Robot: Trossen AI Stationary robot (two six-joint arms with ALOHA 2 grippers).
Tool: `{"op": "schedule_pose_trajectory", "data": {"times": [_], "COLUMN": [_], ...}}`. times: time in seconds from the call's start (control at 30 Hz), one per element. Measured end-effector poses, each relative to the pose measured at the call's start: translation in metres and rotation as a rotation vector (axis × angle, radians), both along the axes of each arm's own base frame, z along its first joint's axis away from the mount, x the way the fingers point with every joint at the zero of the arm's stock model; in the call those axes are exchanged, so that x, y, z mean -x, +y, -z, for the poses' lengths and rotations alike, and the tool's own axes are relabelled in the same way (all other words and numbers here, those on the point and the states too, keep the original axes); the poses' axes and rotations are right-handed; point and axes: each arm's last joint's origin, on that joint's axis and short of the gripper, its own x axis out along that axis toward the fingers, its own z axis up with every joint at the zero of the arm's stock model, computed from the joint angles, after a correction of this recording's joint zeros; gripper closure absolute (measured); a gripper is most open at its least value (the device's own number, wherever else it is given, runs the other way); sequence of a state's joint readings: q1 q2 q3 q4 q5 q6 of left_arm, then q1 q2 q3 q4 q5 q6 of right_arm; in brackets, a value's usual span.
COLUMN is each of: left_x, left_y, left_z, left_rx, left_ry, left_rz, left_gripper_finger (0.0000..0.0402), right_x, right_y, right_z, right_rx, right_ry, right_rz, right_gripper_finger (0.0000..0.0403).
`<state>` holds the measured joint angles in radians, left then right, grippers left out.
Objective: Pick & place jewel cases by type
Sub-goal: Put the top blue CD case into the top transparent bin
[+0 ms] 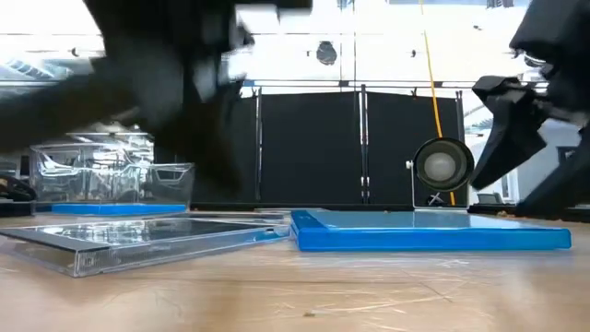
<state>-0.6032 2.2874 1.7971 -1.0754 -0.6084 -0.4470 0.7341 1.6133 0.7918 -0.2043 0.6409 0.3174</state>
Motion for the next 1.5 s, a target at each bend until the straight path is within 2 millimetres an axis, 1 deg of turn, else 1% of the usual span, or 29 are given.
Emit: {"op": "schedule_pose_trajectory", "data": {"times": [0.1, 0.23, 0.33, 0.43, 0.63, 0.73, 0.83, 0.97, 1.07, 1.23, 1.4, 1.5], "left_x": [-0.012, -0.024, -0.032, -0.038, -0.047, -0.048, -0.049, -0.048, -0.046, -0.046, -0.046, -0.047], "left_y": [0.009, 0.025, 0.036, 0.047, 0.056, 0.059, 0.06, 0.06, 0.06, 0.061, 0.06, 0.059], "left_z": [0.006, 0.022, 0.025, 0.025, 0.025, 0.025, 0.025, 0.025, 0.026, 0.026, 0.025, 0.025], "left_rx": [0.097, 0.184, 0.187, 0.193, 0.199, 0.197, 0.194, 0.192, 0.187, 0.192, 0.191, 0.188], "left_ry": [0.009, -0.003, -0.024, -0.032, -0.058, -0.053, -0.056, -0.048, -0.036, -0.035, -0.035, -0.049], "left_rz": [-0.002, 0.033, 0.041, 0.021, 0.037, 0.041, 0.038, 0.038, 0.029, 0.012, 0.012, 0.019], "left_gripper_finger": [0.0401, 0.0401, 0.0401, 0.0401, 0.0401, 0.0401, 0.0401, 0.0401, 0.0401, 0.0401, 0.0401, 0.0401], "right_x": [0.003, 0.008, 0.013, 0.017, 0.02, 0.018, 0.015, 0.014, 0.012, 0.013, 0.012, 0.005], "right_y": [-0.002, -0.009, -0.018, -0.029, -0.046, -0.048, -0.045, -0.04, -0.038, -0.038, -0.037, -0.033], "right_z": [-0.011, -0.011, -0.005, 0.005, 0.026, 0.03, 0.024, 0.007, -0.007, -0.013, -0.014, -0.022], "right_rx": [-0.077, -0.119, -0.116, -0.137, -0.212, -0.231, -0.194, -0.124, -0.119, -0.13, -0.117, -0.137], "right_ry": [-0.002, 0.08, 0.165, 0.216, 0.16, 0.097, 0.071, 0.016, -0.044, -0.062, -0.067, -0.16], "right_rz": [0.018, 0.066, 0.114, 0.154, 0.173, 0.127, 0.074, 0.035, 0.032, 0.015, -0.009, -0.015], "right_gripper_finger": [0.0181, 0.0181, 0.0181, 0.0181, 0.0181, 0.0181, 0.0181, 0.0188, 0.0198, 0.0206, 0.0207, 0.021]}}
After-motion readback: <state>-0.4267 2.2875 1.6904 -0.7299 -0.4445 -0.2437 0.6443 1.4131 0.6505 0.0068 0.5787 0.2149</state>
